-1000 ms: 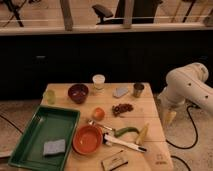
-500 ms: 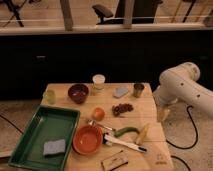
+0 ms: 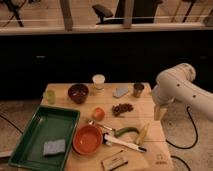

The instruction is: Place grapes in red bowl

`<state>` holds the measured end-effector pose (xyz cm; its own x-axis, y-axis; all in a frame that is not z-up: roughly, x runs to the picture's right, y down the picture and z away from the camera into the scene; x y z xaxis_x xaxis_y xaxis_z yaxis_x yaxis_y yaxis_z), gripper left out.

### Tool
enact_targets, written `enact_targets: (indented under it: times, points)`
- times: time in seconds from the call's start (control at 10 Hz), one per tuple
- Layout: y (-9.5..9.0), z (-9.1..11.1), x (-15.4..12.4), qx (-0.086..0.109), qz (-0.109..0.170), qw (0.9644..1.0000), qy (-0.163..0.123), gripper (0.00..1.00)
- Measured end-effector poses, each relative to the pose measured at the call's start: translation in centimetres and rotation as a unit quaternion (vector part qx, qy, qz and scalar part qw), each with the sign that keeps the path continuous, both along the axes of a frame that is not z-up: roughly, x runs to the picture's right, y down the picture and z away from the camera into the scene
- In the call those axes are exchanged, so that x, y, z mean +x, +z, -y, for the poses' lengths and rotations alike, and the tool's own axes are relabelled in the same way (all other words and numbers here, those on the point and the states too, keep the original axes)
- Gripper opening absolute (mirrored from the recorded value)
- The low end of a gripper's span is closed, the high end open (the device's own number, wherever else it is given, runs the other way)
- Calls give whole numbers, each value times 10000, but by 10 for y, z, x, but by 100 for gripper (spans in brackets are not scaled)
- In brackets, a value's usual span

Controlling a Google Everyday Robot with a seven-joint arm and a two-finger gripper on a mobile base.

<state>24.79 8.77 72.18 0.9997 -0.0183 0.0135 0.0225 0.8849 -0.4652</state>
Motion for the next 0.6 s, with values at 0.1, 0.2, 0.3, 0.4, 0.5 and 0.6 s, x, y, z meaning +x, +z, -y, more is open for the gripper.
enact_targets:
  times: [0.1,0.2,0.3,0.4,0.5,0.6]
  points:
    - [2,1,-1,38,18,10000,-5,80]
    - [7,3,-4,83,46,9999,-47,80]
    - [12,5,-8,121,88,9998,-107,80]
    - [16,7,-10,146,108,9997,-141,80]
    - [20,7,-10,167,111,9997,-155,80]
    - [23,9,-13,189,136,9996,-177,80]
